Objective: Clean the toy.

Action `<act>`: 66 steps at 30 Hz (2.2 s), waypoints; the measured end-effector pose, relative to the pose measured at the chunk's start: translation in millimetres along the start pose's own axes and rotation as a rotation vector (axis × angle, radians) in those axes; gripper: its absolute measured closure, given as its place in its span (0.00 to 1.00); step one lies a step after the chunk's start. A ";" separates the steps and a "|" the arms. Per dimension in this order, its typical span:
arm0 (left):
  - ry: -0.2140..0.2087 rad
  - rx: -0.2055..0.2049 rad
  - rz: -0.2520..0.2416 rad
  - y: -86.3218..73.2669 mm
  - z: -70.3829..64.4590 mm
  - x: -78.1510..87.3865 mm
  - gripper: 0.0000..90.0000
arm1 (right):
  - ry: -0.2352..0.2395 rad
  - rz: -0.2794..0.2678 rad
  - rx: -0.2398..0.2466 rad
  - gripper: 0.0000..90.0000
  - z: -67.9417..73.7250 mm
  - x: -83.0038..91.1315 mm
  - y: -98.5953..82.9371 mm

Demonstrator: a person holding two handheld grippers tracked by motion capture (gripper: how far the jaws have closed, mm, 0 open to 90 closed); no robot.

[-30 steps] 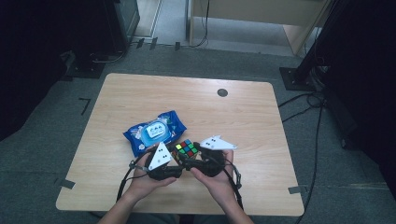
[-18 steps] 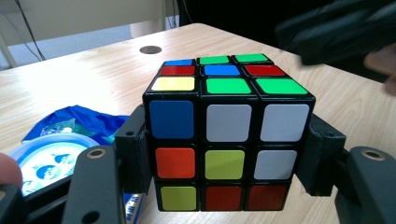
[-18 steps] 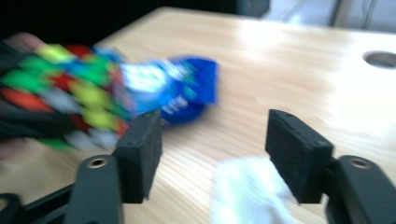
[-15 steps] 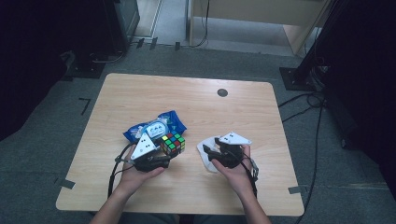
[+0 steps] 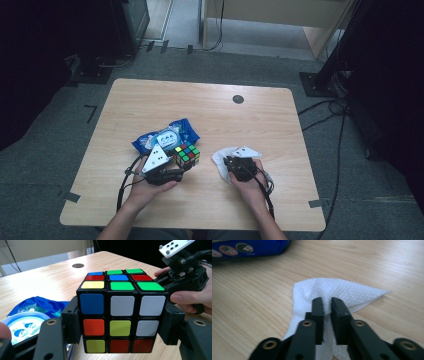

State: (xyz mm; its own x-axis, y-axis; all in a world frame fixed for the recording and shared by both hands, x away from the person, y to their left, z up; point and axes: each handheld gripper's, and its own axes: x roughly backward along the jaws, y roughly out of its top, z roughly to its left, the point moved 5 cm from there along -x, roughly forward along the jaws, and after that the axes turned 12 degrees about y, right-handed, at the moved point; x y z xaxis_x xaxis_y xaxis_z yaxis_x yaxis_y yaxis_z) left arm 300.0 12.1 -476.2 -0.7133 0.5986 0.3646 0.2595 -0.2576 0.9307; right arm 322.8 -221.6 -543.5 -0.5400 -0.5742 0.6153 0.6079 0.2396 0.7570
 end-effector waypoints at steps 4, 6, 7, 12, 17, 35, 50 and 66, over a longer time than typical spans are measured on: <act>-0.001 0.001 -0.004 0.5 -0.6 0.3 0.38 | -0.038 -0.007 -0.036 0.98 -4.8 5.6 -0.2; -0.002 -0.003 -0.001 0.0 -0.9 0.0 0.38 | -0.043 -0.037 -0.059 0.99 -7.5 11.8 2.2; -0.004 -0.006 0.004 -0.6 -1.5 -0.3 0.38 | -0.043 -0.037 -0.059 0.99 -7.5 11.8 2.2; 0.002 -0.040 0.025 -4.9 -6.7 -4.9 0.38 | 0.019 -0.165 -0.076 0.99 -0.9 34.8 20.8; 0.002 -0.062 0.047 -8.1 -13.7 -8.9 0.38 | 0.132 -0.277 -0.050 0.99 23.9 57.2 42.7; -0.040 -0.105 0.042 -8.3 -41.0 -12.3 0.38 | 0.299 -0.322 0.161 0.98 116.0 52.5 57.4; -0.035 -0.120 0.050 -8.6 -42.7 -12.1 0.38 | 0.179 -0.262 0.190 0.98 98.3 46.2 51.9; -0.035 -0.083 0.030 -4.8 -32.1 -8.0 0.38 | 0.103 -0.236 0.098 0.98 62.3 44.4 45.2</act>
State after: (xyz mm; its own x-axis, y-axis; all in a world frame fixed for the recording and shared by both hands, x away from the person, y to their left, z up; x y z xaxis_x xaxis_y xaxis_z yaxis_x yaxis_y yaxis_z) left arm 283.6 -15.8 -484.5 -0.6827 0.6153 0.3940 0.2244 -0.3367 0.9145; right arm 290.1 -187.4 -468.3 -0.5951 -0.6982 0.3980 0.4104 0.1617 0.8974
